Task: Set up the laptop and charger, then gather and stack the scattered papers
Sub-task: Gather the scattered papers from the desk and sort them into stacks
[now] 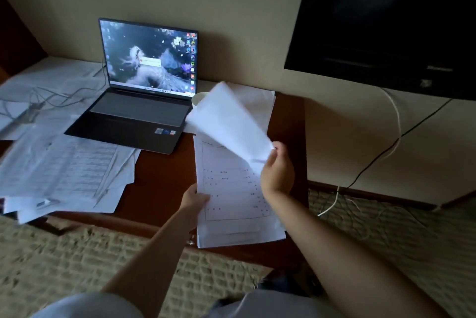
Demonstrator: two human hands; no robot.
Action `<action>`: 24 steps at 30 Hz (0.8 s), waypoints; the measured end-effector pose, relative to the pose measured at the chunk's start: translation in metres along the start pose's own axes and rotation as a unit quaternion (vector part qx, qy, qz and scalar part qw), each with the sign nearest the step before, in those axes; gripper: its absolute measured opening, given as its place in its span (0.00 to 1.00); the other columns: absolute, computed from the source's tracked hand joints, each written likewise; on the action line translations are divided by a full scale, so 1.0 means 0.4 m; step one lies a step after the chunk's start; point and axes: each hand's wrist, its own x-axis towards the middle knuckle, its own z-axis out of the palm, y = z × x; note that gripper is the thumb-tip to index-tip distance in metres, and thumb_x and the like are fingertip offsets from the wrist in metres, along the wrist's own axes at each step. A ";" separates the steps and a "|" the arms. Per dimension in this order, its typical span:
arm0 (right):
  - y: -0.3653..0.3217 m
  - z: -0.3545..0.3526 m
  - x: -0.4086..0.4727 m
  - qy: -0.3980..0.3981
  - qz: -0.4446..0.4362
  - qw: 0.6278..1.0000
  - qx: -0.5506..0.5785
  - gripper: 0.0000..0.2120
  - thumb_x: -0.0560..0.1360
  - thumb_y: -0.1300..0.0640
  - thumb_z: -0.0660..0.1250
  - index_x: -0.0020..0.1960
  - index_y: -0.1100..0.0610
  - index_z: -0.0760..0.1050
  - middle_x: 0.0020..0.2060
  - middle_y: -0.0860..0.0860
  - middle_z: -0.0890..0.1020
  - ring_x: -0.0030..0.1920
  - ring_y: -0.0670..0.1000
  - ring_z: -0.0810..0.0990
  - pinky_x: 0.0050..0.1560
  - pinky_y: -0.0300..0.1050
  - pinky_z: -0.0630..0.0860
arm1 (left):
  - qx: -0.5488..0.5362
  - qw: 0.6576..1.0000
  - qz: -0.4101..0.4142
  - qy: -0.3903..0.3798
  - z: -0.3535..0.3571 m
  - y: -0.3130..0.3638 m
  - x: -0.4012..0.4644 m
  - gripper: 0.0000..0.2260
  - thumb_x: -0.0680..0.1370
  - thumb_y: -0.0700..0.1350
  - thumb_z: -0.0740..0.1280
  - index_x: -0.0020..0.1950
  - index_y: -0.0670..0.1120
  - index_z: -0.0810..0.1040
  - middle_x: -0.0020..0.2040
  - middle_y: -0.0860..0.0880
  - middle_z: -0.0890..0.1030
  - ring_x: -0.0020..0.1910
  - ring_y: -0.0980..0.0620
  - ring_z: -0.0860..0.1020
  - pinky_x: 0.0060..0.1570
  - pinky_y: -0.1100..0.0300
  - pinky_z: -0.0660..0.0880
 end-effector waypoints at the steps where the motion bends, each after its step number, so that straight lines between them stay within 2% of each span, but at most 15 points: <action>1: -0.009 -0.011 0.017 0.005 0.092 0.995 0.045 0.12 0.79 0.65 0.58 0.58 0.60 0.76 0.50 0.58 0.82 0.49 0.59 0.80 0.42 0.45 0.70 | 0.003 1.000 0.007 0.008 -0.005 0.001 -0.003 0.11 0.77 0.33 0.62 0.57 0.43 0.73 0.50 0.44 0.78 0.47 0.44 0.78 0.49 0.46 0.78; 3: -0.010 -0.033 0.046 0.000 0.210 0.973 0.099 0.14 0.78 0.67 0.55 0.59 0.60 0.75 0.51 0.58 0.81 0.52 0.59 0.78 0.43 0.41 0.67 | 0.005 1.000 0.015 0.013 -0.015 0.004 -0.003 0.11 0.77 0.32 0.61 0.56 0.44 0.73 0.49 0.44 0.78 0.47 0.45 0.78 0.47 0.48 0.77; 5: 0.010 -0.045 0.053 -0.025 0.288 0.948 0.132 0.16 0.76 0.69 0.55 0.60 0.59 0.74 0.49 0.55 0.79 0.51 0.57 0.78 0.44 0.41 0.69 | 0.008 1.000 0.019 0.002 -0.023 0.008 -0.004 0.11 0.77 0.32 0.61 0.55 0.44 0.74 0.51 0.43 0.78 0.49 0.43 0.78 0.49 0.47 0.77; 8: 0.041 -0.054 0.033 -0.031 0.394 0.894 0.210 0.17 0.74 0.72 0.56 0.56 0.58 0.77 0.52 0.55 0.79 0.51 0.59 0.78 0.51 0.54 0.79 | 0.026 0.999 0.013 -0.020 -0.028 0.005 0.001 0.10 0.76 0.33 0.62 0.55 0.43 0.74 0.53 0.41 0.78 0.52 0.41 0.78 0.54 0.43 0.77; 10: 0.047 -0.076 0.027 -0.033 0.439 0.854 0.279 0.17 0.75 0.73 0.56 0.55 0.61 0.78 0.50 0.55 0.78 0.50 0.59 0.78 0.50 0.54 0.79 | 0.046 0.998 0.006 -0.037 -0.027 0.001 0.001 0.11 0.77 0.33 0.63 0.58 0.42 0.74 0.54 0.41 0.78 0.54 0.40 0.77 0.55 0.42 0.76; 12: 0.045 -0.103 0.036 -0.021 0.462 0.814 0.350 0.13 0.74 0.73 0.60 0.52 0.63 0.79 0.48 0.56 0.80 0.48 0.57 0.79 0.45 0.50 0.80 | 0.055 0.998 -0.002 -0.038 -0.025 -0.004 0.007 0.13 0.77 0.33 0.63 0.60 0.41 0.74 0.56 0.40 0.78 0.55 0.39 0.77 0.56 0.41 0.76; 15: 0.028 -0.138 0.062 0.015 0.494 0.737 0.461 0.08 0.72 0.71 0.64 0.43 0.63 0.79 0.42 0.54 0.82 0.43 0.55 0.82 0.37 0.44 0.81 | 0.059 0.997 -0.009 -0.044 -0.017 -0.005 0.012 0.13 0.76 0.31 0.61 0.59 0.41 0.74 0.56 0.40 0.78 0.55 0.39 0.77 0.57 0.40 0.75; 17: 0.016 -0.154 0.075 0.031 0.501 0.696 0.514 0.07 0.73 0.71 0.64 0.42 0.62 0.78 0.41 0.54 0.82 0.40 0.53 0.81 0.32 0.43 0.81 | 0.060 0.997 -0.007 -0.045 -0.009 -0.006 0.022 0.14 0.76 0.31 0.61 0.61 0.39 0.74 0.55 0.40 0.78 0.54 0.39 0.77 0.54 0.42 0.76; 20: 0.002 -0.162 0.074 0.026 0.504 0.663 0.553 0.08 0.76 0.71 0.62 0.43 0.63 0.77 0.42 0.55 0.81 0.39 0.52 0.82 0.28 0.40 0.80 | 0.058 0.997 -0.003 -0.047 0.004 0.002 0.027 0.16 0.77 0.31 0.61 0.64 0.39 0.72 0.56 0.39 0.77 0.53 0.40 0.76 0.51 0.45 0.76; 22: -0.004 -0.157 0.068 0.017 0.501 0.649 0.572 0.10 0.76 0.73 0.58 0.43 0.64 0.76 0.41 0.56 0.81 0.34 0.51 0.83 0.27 0.40 0.79 | 0.059 0.997 -0.007 -0.046 0.011 0.006 0.024 0.15 0.77 0.32 0.62 0.62 0.39 0.72 0.56 0.40 0.77 0.53 0.40 0.75 0.52 0.45 0.75; 24: -0.021 -0.152 0.067 -0.007 0.492 0.642 0.588 0.12 0.76 0.75 0.55 0.46 0.66 0.75 0.39 0.57 0.81 0.34 0.52 0.83 0.27 0.40 0.79 | 0.056 0.997 -0.010 -0.047 0.016 0.010 0.016 0.13 0.77 0.32 0.61 0.61 0.39 0.72 0.56 0.41 0.76 0.55 0.40 0.75 0.54 0.44 0.75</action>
